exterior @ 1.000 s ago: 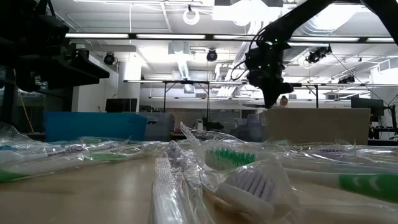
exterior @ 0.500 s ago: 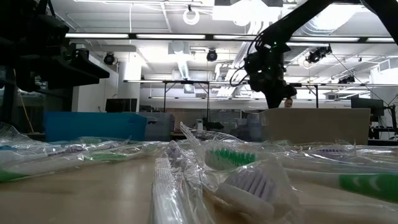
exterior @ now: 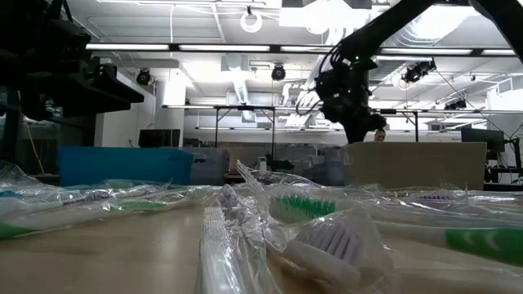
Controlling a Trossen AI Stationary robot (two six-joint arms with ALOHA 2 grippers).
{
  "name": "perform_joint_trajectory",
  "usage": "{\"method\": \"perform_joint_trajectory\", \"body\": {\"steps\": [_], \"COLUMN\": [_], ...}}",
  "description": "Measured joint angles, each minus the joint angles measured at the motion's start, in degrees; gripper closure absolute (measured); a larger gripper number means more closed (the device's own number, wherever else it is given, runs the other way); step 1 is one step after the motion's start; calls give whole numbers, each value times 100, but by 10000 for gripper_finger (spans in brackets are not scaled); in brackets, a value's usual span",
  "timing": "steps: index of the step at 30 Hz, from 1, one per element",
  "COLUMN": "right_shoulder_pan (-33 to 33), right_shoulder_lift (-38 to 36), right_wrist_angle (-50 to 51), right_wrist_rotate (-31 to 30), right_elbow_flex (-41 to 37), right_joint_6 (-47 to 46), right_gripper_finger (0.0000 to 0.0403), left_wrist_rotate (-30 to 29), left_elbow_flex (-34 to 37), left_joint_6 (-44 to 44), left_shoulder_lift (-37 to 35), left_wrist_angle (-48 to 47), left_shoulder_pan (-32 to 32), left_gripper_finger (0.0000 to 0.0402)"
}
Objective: Pick & Place Toothbrushes
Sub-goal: Put the violet toothbrush into the right black bin, then put the green toothbrush into the left black bin
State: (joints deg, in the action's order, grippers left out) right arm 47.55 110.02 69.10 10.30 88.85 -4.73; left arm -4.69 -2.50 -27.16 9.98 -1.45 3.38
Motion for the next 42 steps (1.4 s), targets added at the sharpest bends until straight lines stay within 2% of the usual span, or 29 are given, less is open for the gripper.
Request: {"method": "perform_joint_trajectory", "body": {"steps": [6,10,19,26,35,39,42], "right_shoulder_pan": [-4,-7,-4,-4,-302,-769,-1359], "right_shoulder_lift": [285,312,262,-100,-966,-1293,-1501], "right_wrist_angle": [-10,4,120,268,951,1229,1253], "right_wrist_rotate": [-6,-327,-576,-226,258,102,-180], "right_elbow_flex": [-6,-6,-3,8,8,2,-28], "right_joint_6": [36,47,48,-135,-848,-1162,-1468], "right_gripper_finger": [389,381,297,250,253,256,257], "left_wrist_rotate": [0,0,0,0,0,0,0], "left_elbow_flex": [0,-1,0,-1,-1,-2,0], "left_joint_6": [0,0,2,0,1,0,0], "left_shoulder_lift": [0,0,0,0,0,0,0], "left_wrist_angle": [2,0,2,2,2,2,0], "left_shoulder_pan": [0,0,-2,-1,-1,0,-2], "left_gripper_finger": [183,183,183,183,183,183,183]}}
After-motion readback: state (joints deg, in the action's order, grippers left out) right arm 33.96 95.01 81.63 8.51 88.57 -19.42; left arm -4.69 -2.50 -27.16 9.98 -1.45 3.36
